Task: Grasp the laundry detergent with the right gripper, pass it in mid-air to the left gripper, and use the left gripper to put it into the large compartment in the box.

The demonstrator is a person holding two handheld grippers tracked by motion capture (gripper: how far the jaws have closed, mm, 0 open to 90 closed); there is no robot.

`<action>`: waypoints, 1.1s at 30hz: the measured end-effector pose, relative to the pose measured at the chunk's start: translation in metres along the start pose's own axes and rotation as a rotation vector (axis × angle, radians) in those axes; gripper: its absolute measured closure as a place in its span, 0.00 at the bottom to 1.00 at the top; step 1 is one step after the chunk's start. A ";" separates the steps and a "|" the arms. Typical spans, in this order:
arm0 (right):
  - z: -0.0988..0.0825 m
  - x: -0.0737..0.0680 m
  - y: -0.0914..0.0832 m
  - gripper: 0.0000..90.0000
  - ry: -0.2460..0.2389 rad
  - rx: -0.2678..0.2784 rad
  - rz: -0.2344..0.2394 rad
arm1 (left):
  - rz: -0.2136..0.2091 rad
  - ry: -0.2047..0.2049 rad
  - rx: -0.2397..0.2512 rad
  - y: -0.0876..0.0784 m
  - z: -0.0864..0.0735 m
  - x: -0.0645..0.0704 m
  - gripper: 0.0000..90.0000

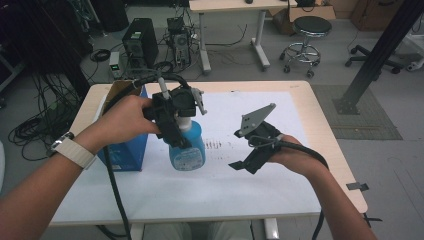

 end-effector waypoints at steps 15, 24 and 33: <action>-0.039 0.027 -0.046 0.03 0.088 -0.177 -0.122 | 0.124 -0.267 -0.044 -0.043 -0.007 -0.029 0.42; -0.038 0.028 -0.064 0.03 0.061 -0.194 -0.147 | 0.196 -0.437 -0.012 -0.071 -0.013 -0.050 0.42; -0.044 0.033 -0.073 0.04 0.063 -0.250 -0.132 | 0.268 -0.621 0.021 -0.097 -0.027 -0.071 0.42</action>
Point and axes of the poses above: each handheld gripper's, and its own axes: y roughly forward along the jaws, z roughly out of its top, x roughly to its right, the point moved 6 cm from there along y, roughly forward along the jaws, and after that the axes turned 6 degrees about y, right-handed, at the moved point
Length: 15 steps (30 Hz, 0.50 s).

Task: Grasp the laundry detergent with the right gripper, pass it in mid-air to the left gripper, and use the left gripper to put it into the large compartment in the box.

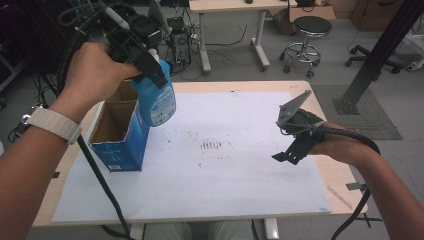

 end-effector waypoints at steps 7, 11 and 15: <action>-0.005 0.005 0.001 0.06 -0.007 -0.092 -0.002 | 0.040 -0.105 0.014 -0.009 -0.004 -0.024 0.42; -0.003 0.011 0.001 0.05 0.000 -0.067 -0.015 | 0.048 -0.165 0.000 -0.011 -0.007 -0.036 0.42; -0.003 0.012 0.001 0.05 -0.010 -0.069 -0.021 | 0.057 -0.224 -0.010 -0.012 -0.011 -0.046 0.42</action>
Point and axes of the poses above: each handheld gripper's, and its own axes: y roughly forward along the jaws, z roughly out of its top, x roughly to its right, the point moved 6 cm from there along y, roughly forward along the jaws, and after that the axes turned 6 degrees about y, right-handed, at the moved point
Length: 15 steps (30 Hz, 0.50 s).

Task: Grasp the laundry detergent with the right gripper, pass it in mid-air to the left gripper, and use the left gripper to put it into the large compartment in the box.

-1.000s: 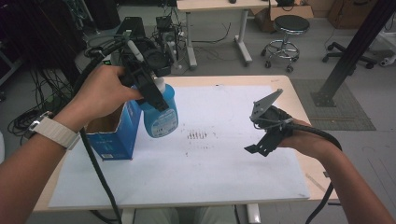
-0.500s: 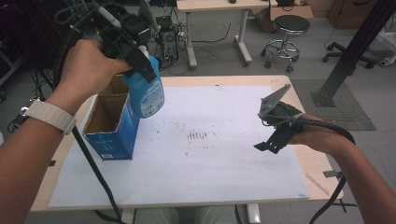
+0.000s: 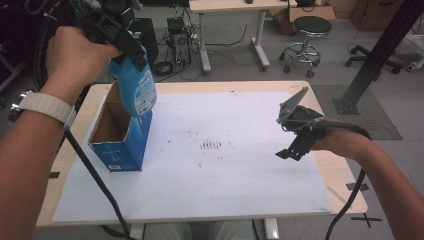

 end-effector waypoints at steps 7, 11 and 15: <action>0.001 0.002 -0.003 0.05 -0.007 0.006 -0.009 | 0.028 -0.086 -0.001 -0.002 -0.004 -0.018 0.42; 0.000 0.004 -0.004 0.05 -0.013 0.011 -0.017 | 0.038 -0.143 0.000 -0.002 -0.008 -0.028 0.42; 0.000 0.005 -0.006 0.05 -0.009 0.017 -0.021 | 0.059 -0.209 -0.009 0.000 -0.014 -0.039 0.42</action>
Point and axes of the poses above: each handheld gripper's, and its own axes: y roughly forward along the jaws, z roughly out of its top, x roughly to its right, the point moved 6 cm from there along y, roughly forward along the jaws, and after that the axes turned 6 degrees about y, right-handed, at the moved point
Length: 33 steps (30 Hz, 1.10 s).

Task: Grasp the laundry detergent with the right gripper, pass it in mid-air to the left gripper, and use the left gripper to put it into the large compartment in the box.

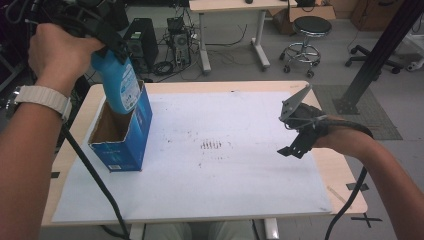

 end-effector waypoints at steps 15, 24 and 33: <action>0.001 0.002 -0.001 0.05 -0.001 0.005 -0.010 | 0.035 -0.177 -0.006 0.013 -0.014 -0.028 0.42; -0.002 0.002 -0.002 0.05 0.001 0.011 -0.012 | 0.048 -0.219 -0.019 0.031 -0.024 -0.033 0.42; 0.000 0.001 0.001 0.04 -0.002 0.013 -0.011 | 0.057 -0.226 -0.035 0.052 -0.036 -0.037 0.42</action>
Point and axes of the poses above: each handheld gripper's, and its own axes: y roughly forward along the jaws, z roughly out of its top, x roughly to its right, the point moved 6 cm from there along y, roughly forward along the jaws, and after that the axes turned 6 degrees about y, right-handed, at the moved point
